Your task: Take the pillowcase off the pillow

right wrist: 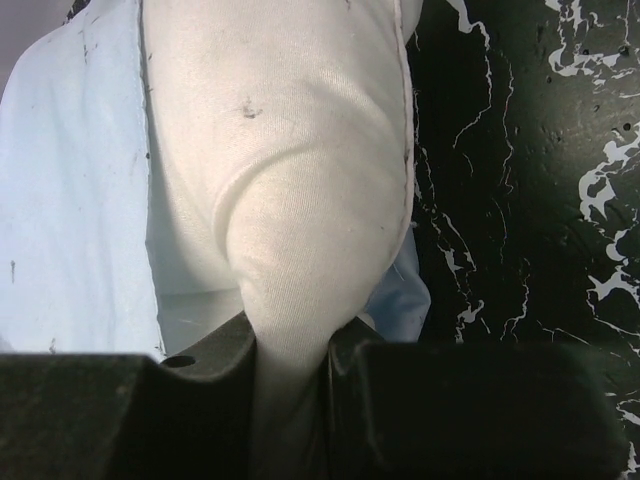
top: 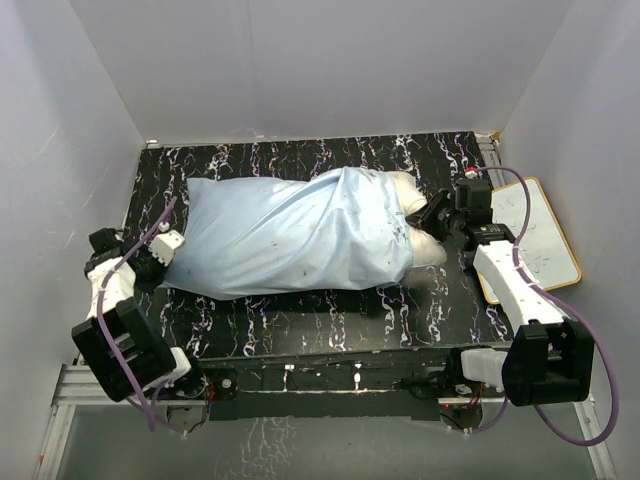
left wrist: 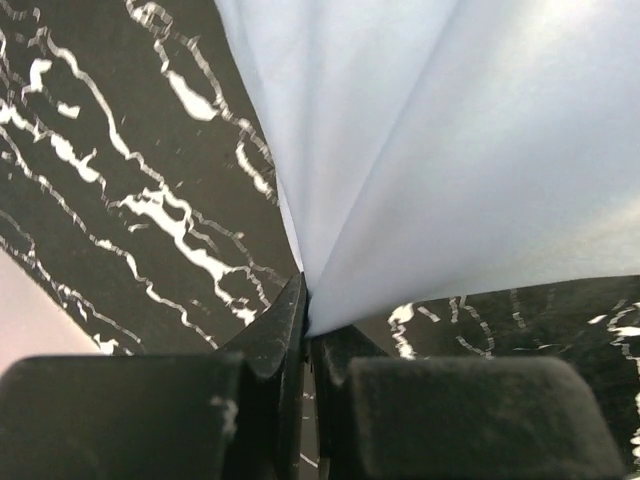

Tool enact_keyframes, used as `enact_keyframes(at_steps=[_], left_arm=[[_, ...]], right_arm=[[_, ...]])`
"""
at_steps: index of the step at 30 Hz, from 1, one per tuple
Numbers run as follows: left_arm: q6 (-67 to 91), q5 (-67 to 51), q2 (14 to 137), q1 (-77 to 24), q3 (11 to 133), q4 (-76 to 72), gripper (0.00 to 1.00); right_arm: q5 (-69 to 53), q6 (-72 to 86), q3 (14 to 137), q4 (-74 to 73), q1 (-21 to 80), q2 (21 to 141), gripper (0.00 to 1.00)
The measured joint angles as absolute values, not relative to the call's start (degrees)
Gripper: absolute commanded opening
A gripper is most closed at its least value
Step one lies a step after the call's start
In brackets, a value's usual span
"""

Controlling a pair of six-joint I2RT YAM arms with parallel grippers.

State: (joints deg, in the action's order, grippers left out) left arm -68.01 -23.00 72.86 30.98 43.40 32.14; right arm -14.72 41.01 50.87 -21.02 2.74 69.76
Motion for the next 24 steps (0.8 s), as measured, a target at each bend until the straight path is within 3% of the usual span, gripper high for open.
enact_keyframes(at_steps=[17,21,24], left_arm=[[-79.22,-32.01,87.05,54.15,54.24,36.86,0.02],[-86.04,-30.98,86.89,55.42,57.04,45.78,0.57],[-90.50,-31.05,86.30,55.53,60.84,53.19,0.75]], right_arm=[[-21.65,39.83,50.43,-24.51,-2.39,69.25,0.08],[-21.43,38.28,47.00,-21.87,-2.70,68.97,0.08],[-20.18,35.97,43.92,-19.20,-3.97,68.99,0.08]])
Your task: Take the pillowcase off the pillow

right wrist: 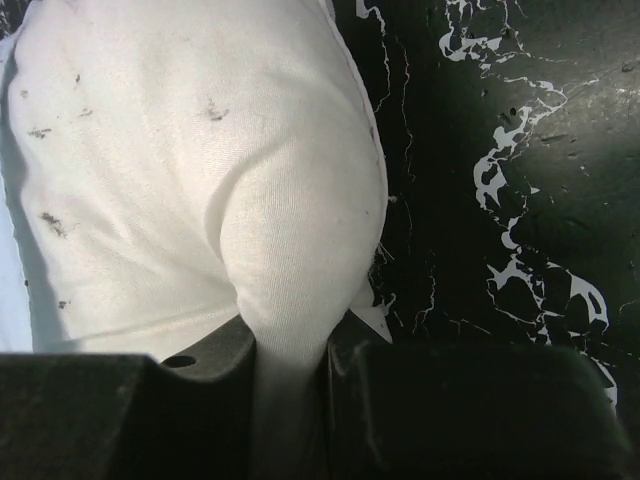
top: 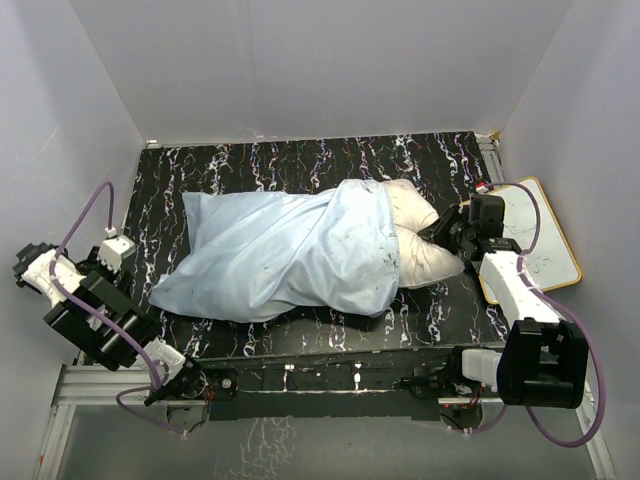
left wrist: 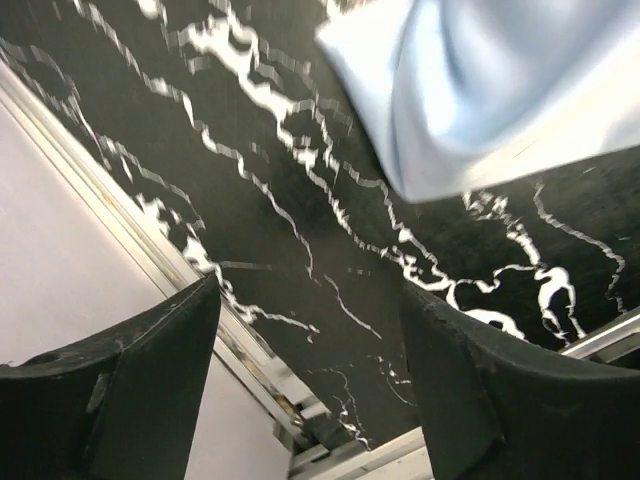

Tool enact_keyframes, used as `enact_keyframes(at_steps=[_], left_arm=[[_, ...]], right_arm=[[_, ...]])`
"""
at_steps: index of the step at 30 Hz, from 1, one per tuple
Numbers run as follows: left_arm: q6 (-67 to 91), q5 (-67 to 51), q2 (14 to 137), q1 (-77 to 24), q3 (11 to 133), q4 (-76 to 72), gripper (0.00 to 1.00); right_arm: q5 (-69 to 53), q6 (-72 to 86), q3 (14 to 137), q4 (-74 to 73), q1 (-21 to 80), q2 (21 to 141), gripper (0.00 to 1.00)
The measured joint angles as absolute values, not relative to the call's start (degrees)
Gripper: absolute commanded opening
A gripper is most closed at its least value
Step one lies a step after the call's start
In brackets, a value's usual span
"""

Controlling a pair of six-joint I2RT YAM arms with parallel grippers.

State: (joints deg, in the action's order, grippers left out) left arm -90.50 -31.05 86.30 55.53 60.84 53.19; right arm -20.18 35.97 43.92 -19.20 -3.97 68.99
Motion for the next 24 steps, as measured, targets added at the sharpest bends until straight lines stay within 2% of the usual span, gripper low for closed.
enact_keyframes(at_steps=[4,10,12,19,24], left_arm=[[-89.76,-32.84,84.64,48.25,66.59,59.09,0.78],[-82.67,-34.35,83.96,33.43,68.53,51.40,0.94],[-81.65,-34.46,85.91,30.55,69.87,48.71,0.95],[-82.94,-35.97,101.80,26.98,82.74,42.63,0.96],[-89.30,-35.99,107.55,25.32,86.52,42.65,0.97]], right_arm=[[-19.70,31.51,42.65,-15.75,-2.48,68.99,0.08],[-18.31,24.75,44.69,-12.62,3.92,70.83,0.08],[-17.89,22.81,45.74,-11.97,5.26,72.12,0.08],[-17.76,18.81,45.98,-11.38,5.67,73.08,0.08],[-19.68,16.47,45.95,-9.93,5.67,74.13,0.08]])
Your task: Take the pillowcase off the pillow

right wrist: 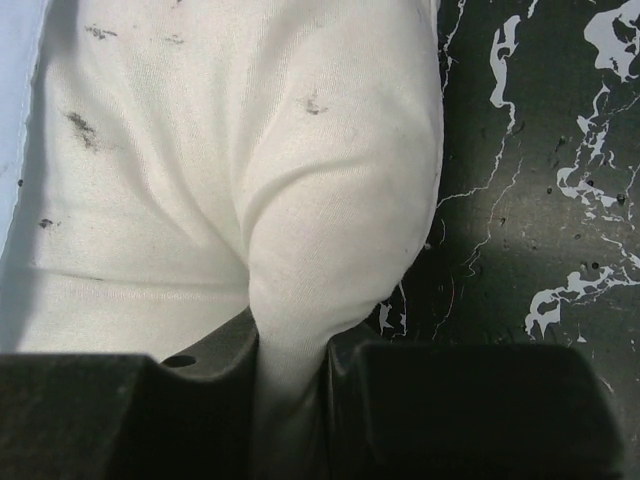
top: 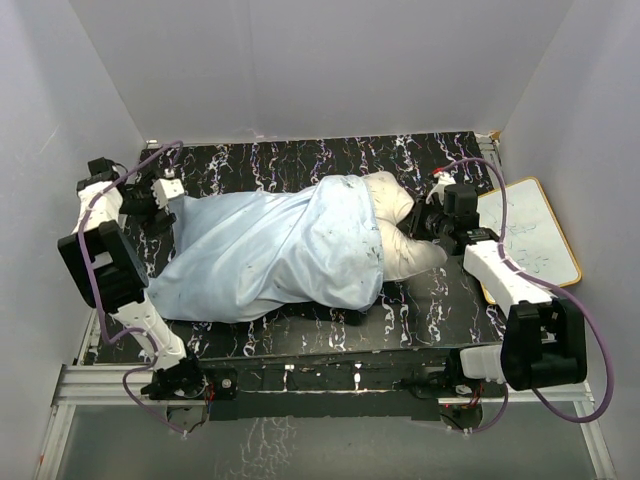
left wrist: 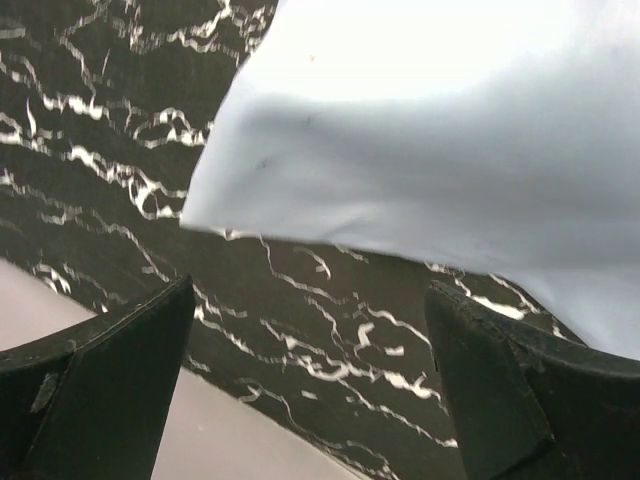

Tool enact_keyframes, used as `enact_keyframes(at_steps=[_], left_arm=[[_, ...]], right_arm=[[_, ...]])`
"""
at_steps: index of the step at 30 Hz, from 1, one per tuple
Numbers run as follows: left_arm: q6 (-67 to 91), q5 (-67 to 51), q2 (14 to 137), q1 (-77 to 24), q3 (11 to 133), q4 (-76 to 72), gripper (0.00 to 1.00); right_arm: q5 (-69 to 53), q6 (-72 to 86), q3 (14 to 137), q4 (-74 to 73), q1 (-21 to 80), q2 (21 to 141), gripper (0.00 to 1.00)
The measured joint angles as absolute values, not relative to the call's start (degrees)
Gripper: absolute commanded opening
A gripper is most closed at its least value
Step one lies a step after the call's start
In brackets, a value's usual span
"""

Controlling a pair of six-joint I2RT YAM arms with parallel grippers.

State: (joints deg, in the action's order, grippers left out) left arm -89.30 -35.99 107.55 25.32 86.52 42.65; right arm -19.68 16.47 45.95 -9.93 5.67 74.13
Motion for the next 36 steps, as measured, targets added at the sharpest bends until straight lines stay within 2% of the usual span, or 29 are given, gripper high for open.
enact_keyframes(at_steps=[10,13,15,19,21,23,24,31,36], left_arm=[[-97.27,-36.86,113.27,19.25,91.64,44.91,0.97],[-99.11,-36.40,114.85,18.31,93.01,46.24,0.92],[-100.42,-35.73,115.85,17.82,93.41,46.76,0.81],[-102.63,-33.74,116.92,17.47,92.38,46.81,0.39],[-103.00,-33.34,116.92,17.39,91.57,46.85,0.25],[-102.85,-33.06,116.92,17.39,91.00,46.78,0.03],[-102.56,-32.88,116.92,17.39,90.94,46.87,0.00],[-95.90,-33.06,116.33,18.57,90.02,45.56,0.00],[-89.49,-37.17,113.45,23.62,87.85,44.99,0.00]], right_arm=[[-24.88,12.71,46.81,-7.81,5.67,77.58,0.08],[-26.37,11.94,48.29,-7.70,6.00,78.74,0.08],[-27.11,11.70,49.19,-7.53,6.42,79.44,0.08],[-28.40,11.18,50.74,-7.44,7.16,80.27,0.08],[-28.84,11.18,51.24,-7.46,7.25,80.36,0.08],[-29.17,11.27,51.46,-7.42,7.29,80.36,0.08],[-29.32,11.46,51.55,-7.40,7.31,80.36,0.08],[-28.36,13.69,51.66,-6.83,7.42,80.03,0.08],[-23.79,16.21,51.66,-6.87,7.77,77.38,0.08]])
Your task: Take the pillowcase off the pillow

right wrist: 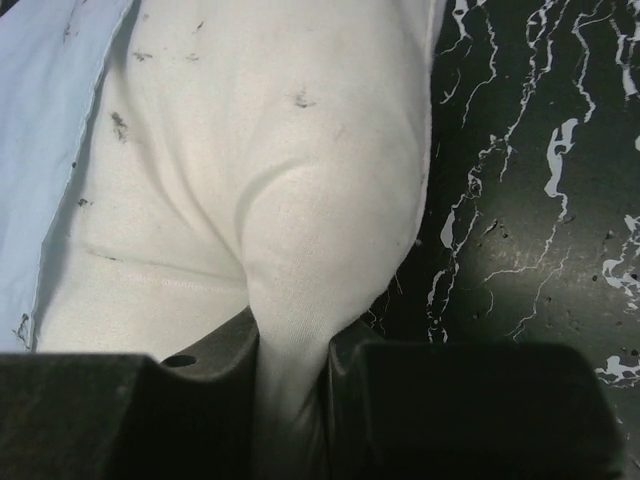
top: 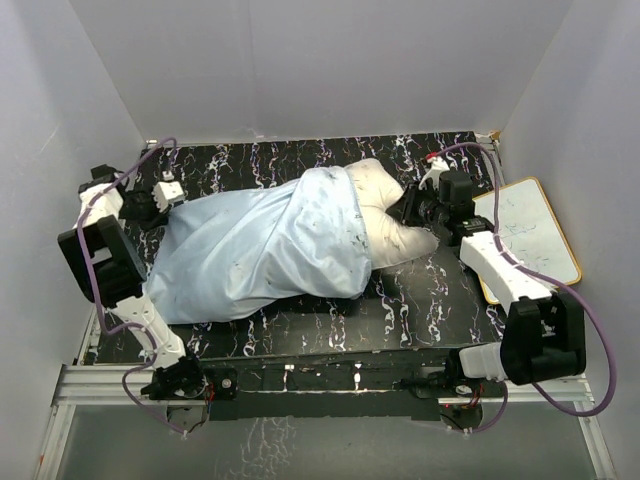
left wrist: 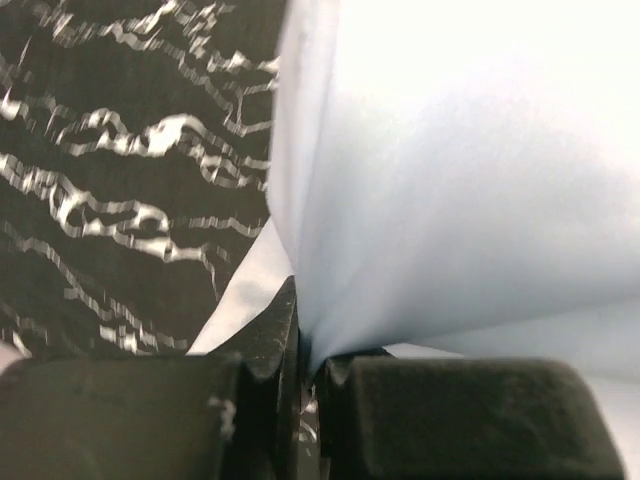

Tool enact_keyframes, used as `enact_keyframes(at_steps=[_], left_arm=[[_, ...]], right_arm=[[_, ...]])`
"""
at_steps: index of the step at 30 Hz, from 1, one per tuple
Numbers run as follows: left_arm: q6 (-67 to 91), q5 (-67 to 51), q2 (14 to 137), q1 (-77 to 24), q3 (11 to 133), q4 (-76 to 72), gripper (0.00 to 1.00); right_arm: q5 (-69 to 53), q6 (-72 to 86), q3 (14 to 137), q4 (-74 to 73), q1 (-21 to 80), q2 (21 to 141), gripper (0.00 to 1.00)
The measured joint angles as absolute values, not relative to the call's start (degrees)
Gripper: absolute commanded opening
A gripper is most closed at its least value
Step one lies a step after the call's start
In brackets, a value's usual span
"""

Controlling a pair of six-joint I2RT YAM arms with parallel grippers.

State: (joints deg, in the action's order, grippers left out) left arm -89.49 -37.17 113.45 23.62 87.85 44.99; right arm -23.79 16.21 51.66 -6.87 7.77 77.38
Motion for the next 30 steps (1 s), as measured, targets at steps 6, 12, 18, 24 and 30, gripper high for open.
enact_keyframes(at_steps=[6,12,18,24,30], left_arm=[[-82.76,-41.08,107.07,31.07,84.84,43.77,0.00],[-80.60,-38.96,103.18,35.99,82.65,40.38,0.00],[-79.59,-34.50,101.14,38.96,76.38,34.57,0.00],[-78.56,-31.22,101.14,40.10,74.98,29.98,0.00],[-77.62,-30.74,101.14,41.30,75.09,29.28,0.36]], right_arm=[[-19.03,20.91,51.66,-7.55,7.29,71.77,0.08],[-14.52,26.33,51.48,-7.92,1.78,64.88,0.08],[-7.35,30.26,50.74,-11.88,-2.70,59.83,0.08],[-2.44,32.60,50.74,-18.13,-5.85,57.45,0.08],[-0.51,34.92,50.06,-22.11,-7.31,55.20,0.08]])
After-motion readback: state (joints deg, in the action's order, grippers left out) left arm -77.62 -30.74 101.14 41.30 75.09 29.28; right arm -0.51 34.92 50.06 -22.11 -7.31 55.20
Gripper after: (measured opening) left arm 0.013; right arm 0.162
